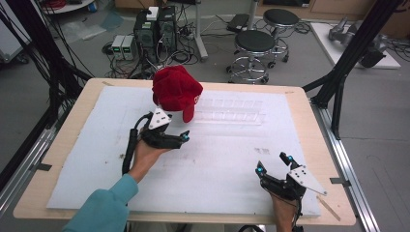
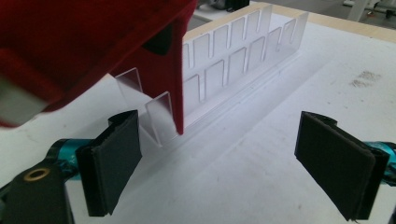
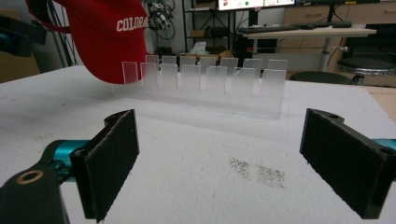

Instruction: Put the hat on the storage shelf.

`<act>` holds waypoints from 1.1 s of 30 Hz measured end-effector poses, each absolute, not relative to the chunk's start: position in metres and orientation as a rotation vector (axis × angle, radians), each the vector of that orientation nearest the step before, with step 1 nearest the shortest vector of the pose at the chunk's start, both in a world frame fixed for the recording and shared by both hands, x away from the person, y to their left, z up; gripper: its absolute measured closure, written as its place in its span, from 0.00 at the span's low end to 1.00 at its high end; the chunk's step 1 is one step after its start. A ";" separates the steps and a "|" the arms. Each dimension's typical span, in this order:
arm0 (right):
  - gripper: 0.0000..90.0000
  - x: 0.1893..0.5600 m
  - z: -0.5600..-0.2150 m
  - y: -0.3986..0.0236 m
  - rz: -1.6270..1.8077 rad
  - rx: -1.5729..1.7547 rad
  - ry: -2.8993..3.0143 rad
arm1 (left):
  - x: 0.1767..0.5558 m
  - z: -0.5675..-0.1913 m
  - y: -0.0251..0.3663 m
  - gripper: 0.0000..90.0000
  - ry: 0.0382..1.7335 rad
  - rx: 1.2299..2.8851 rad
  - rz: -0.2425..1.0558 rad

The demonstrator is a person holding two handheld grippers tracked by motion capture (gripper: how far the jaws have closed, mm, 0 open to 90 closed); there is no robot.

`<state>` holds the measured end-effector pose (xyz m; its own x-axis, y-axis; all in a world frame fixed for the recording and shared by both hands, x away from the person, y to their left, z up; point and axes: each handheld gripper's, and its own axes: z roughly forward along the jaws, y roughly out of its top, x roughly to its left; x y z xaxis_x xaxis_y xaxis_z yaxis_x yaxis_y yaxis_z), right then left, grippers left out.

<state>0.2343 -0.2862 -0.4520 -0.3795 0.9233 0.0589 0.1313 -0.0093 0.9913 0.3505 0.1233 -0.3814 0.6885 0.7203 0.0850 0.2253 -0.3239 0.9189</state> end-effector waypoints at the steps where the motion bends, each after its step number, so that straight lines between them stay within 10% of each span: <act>1: 0.12 0.234 -0.452 -0.286 1.459 1.120 1.576 | 0.348 -0.382 0.130 0.17 0.732 1.873 0.609; 20: 0.12 0.234 -0.452 -0.285 1.442 1.115 1.577 | 0.278 -0.420 0.289 0.17 0.628 1.723 0.658; 33: 0.12 0.233 -0.452 -0.284 1.434 1.113 1.579 | 0.260 -0.450 0.329 0.17 0.659 1.629 0.667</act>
